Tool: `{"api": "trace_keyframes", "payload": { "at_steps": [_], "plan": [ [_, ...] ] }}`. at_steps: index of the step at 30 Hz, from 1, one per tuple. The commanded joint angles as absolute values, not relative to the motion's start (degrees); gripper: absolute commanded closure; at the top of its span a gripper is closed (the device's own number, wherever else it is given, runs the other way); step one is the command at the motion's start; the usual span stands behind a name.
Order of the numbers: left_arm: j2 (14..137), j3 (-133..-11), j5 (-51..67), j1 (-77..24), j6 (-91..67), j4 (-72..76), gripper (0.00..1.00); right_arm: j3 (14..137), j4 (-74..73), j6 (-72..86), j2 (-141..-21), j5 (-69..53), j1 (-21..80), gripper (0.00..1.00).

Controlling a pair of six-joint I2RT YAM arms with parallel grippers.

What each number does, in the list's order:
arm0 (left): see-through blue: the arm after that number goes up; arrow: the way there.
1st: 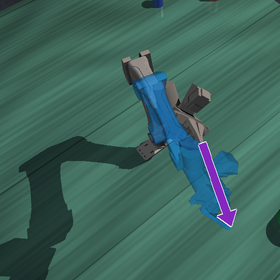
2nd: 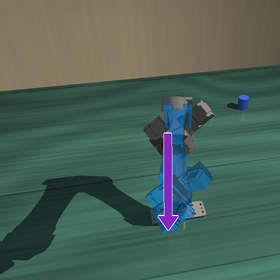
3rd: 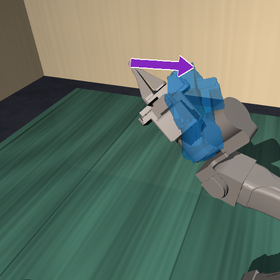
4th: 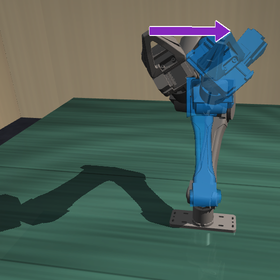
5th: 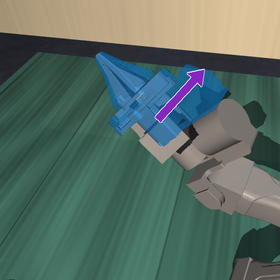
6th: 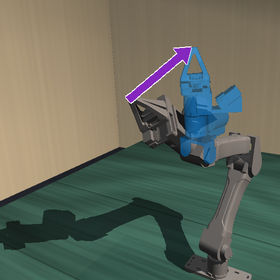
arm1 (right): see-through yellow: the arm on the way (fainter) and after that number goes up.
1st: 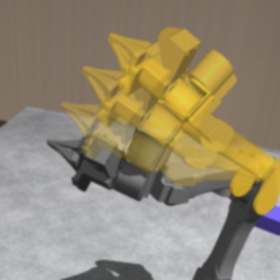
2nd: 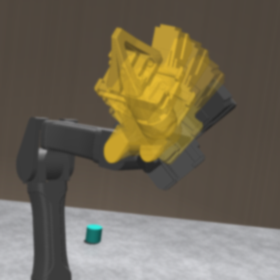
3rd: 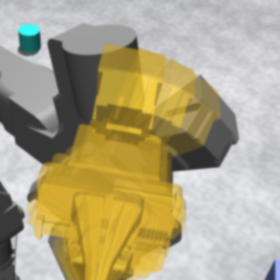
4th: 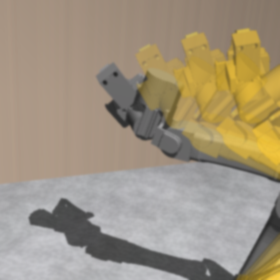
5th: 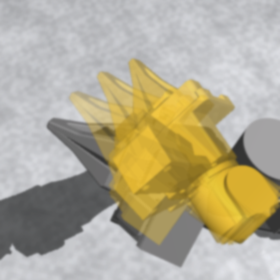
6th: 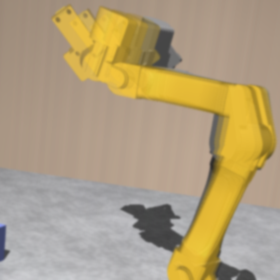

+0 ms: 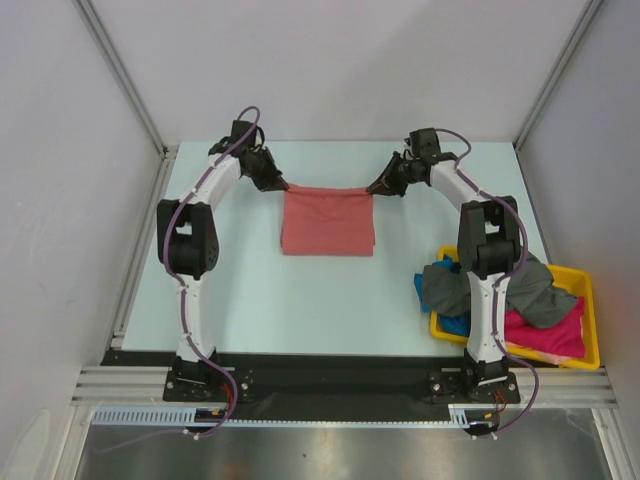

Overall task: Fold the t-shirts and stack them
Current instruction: Fold the tshirt

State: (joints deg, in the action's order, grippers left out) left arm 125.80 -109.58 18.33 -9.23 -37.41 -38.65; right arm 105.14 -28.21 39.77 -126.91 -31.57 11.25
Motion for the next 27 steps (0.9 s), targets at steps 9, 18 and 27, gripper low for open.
{"api": "trace_keyframes", "payload": {
  "at_steps": [9,18,27],
  "plan": [
    [134.6,-122.1,14.6,-7.6,-36.3,-33.1,0.80,117.2,-18.1,44.0,-138.9,-32.9,8.8,0.65],
    [123.8,-116.9,11.2,-7.3,-32.7,-35.3,0.56,132.4,-33.9,37.7,-140.5,-31.6,6.9,0.53],
    [112.5,-82.5,34.6,-11.2,-45.6,3.1,0.70,94.3,-3.8,44.7,-123.2,-38.2,14.1,0.58]
  ]
}}
